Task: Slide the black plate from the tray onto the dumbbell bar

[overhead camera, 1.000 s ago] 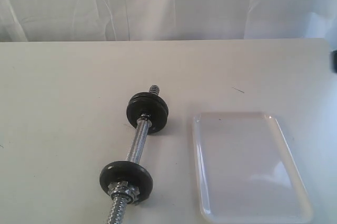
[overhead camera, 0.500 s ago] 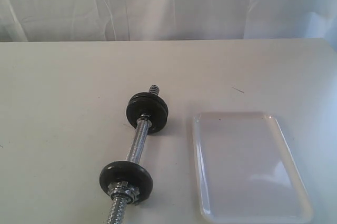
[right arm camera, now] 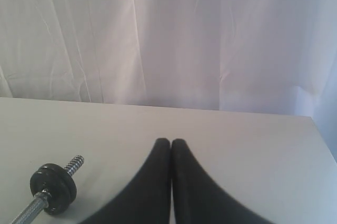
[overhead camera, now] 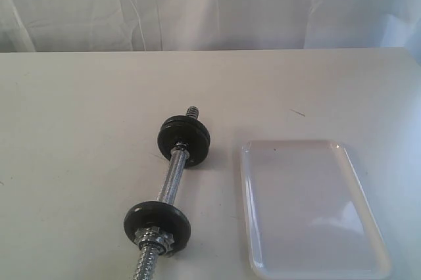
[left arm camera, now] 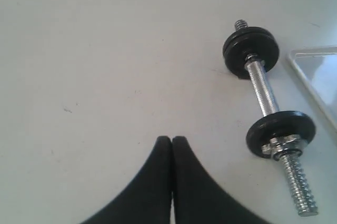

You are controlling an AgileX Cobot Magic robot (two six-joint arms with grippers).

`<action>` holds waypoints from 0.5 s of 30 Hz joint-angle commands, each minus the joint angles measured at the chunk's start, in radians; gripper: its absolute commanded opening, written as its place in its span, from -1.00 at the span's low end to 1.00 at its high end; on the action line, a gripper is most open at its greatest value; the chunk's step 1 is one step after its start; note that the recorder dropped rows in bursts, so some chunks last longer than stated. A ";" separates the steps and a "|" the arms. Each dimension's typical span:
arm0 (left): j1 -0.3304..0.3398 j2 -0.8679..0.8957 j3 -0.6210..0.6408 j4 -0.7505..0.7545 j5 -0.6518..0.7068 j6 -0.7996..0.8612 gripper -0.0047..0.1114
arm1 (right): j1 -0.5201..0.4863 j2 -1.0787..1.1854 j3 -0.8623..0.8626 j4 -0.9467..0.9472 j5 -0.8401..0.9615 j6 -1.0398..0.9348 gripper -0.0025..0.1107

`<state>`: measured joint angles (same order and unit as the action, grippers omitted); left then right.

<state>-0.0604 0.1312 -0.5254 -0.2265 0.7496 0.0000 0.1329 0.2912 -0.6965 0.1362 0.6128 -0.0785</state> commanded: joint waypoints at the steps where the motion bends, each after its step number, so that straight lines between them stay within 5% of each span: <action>1: 0.041 -0.129 0.203 0.076 -0.257 0.000 -0.90 | -0.004 -0.002 0.004 -0.003 -0.008 0.005 -0.96; 4: 0.079 -0.131 0.325 0.111 -0.387 0.000 -0.90 | -0.004 -0.002 0.004 -0.003 -0.008 0.005 -0.96; 9: 0.117 -0.131 0.522 0.123 -0.405 0.000 -0.90 | -0.004 -0.002 0.004 -0.003 -0.009 0.005 -0.96; 12: 0.119 -0.131 0.525 0.153 -0.542 0.000 -0.90 | -0.004 -0.002 0.004 -0.003 -0.009 0.005 -0.96; 15: 0.119 -0.131 0.525 0.158 -0.532 0.000 -0.90 | -0.004 -0.002 0.004 -0.003 -0.007 0.005 -0.96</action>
<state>0.0554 0.0041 -0.0066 -0.0734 0.2297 0.0000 0.1329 0.2912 -0.6965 0.1362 0.6115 -0.0785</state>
